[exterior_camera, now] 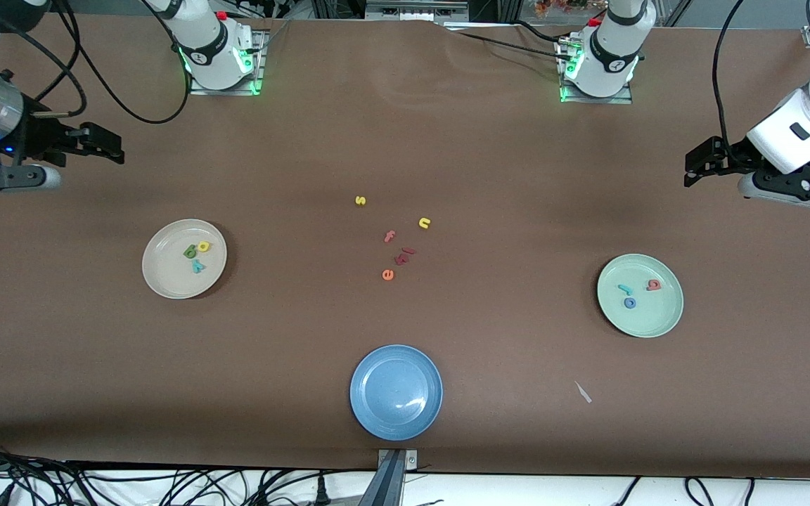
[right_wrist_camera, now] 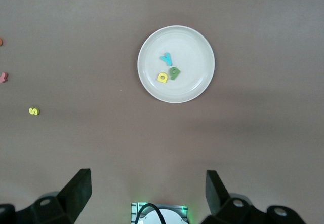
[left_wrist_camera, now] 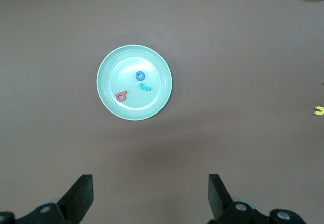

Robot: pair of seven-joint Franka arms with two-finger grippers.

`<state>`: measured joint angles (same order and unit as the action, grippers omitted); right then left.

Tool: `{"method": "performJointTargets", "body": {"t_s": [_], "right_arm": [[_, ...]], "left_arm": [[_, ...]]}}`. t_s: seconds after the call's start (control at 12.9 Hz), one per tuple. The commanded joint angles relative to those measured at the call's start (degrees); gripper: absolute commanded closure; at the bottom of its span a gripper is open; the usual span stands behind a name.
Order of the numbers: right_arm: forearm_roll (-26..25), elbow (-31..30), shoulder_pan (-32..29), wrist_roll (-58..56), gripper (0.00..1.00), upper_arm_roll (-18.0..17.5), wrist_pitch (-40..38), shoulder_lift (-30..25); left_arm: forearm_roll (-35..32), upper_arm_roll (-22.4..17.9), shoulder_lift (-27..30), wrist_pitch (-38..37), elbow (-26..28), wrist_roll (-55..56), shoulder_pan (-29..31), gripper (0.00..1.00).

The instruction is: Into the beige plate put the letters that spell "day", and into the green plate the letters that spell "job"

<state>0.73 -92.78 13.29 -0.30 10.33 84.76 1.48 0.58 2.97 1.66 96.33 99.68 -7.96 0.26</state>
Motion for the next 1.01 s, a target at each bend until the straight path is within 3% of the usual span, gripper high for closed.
{"method": "performJointTargets", "body": {"t_s": [0.0,0.93], "right_arm": [[-0.6,1.4,-0.8,-3.2,0.0,1.3,-1.2,1.1],[-2.8,0.9,-0.5,-3.1,0.0,1.5,6.3,2.2]], "left_arm": [[-1.2,-0.1,-0.8,-1.4,-1.6,0.4,-0.2,0.0],[-1.2,-0.2,-1.0,-1.5,-1.7,0.5,-0.1,0.0]]}}
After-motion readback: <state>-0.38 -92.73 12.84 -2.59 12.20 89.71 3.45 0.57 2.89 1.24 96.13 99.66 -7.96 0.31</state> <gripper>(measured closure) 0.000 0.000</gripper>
